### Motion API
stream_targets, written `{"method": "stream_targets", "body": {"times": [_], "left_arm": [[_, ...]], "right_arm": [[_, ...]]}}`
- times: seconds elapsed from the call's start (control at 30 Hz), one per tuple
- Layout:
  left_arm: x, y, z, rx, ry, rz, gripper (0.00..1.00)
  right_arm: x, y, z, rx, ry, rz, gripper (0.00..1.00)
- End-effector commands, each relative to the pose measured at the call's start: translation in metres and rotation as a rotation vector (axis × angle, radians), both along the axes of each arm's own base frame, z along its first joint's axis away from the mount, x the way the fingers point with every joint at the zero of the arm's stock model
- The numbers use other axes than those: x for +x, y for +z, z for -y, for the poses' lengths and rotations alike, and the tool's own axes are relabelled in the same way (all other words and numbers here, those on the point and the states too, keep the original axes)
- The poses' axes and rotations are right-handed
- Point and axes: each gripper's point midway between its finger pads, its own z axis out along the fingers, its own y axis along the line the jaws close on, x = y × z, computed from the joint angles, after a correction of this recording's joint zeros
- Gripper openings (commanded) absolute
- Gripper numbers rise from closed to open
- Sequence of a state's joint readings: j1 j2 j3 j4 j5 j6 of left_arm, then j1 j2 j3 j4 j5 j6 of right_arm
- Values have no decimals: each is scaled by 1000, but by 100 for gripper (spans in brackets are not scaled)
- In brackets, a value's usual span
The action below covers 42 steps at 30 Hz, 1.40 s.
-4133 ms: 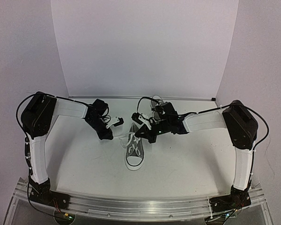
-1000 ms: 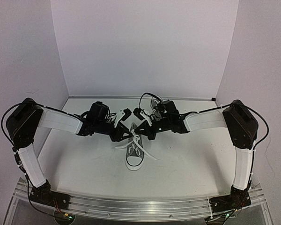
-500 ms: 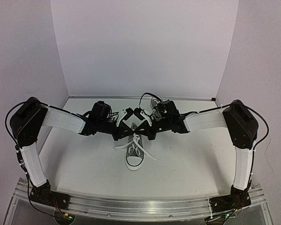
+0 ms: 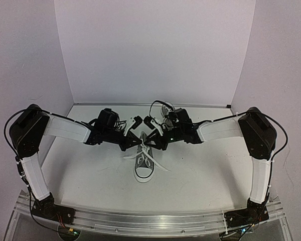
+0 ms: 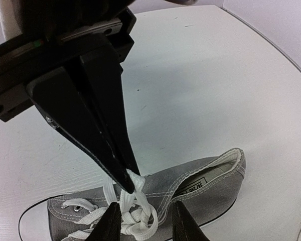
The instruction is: Tie the shoes
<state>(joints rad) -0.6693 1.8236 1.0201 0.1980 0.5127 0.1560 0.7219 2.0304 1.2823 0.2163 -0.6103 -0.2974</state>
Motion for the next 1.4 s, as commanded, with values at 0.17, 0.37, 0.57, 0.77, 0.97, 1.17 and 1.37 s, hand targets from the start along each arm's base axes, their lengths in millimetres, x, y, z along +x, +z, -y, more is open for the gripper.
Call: {"method": "stream_targets", "body": {"times": [0.17,0.37,0.57,0.77,0.97,1.17,1.37], "left_arm": [[-1,7,-14,23,60,16,0],[-4,6,-14,14,49,14,0],[-6,6,-13,9,38,11,0],[-6,3,-13,14,37,10,0],[-5,0,-14,24,46,7,0],[-4,0,-14,27,47,6,0],[-4,0,-14,28,46,7,0]], "right_arm": [[9,-3,1,-30,-25,-42,28],[12,-14,-1,-63,-20,-68,27],[17,-20,-3,-93,-24,-76,27],[14,-21,-4,-99,-5,-88,20],[10,-23,-1,-121,6,-97,19],[9,-24,-1,-132,15,-101,17],[9,-27,-1,-149,15,-116,17]]}}
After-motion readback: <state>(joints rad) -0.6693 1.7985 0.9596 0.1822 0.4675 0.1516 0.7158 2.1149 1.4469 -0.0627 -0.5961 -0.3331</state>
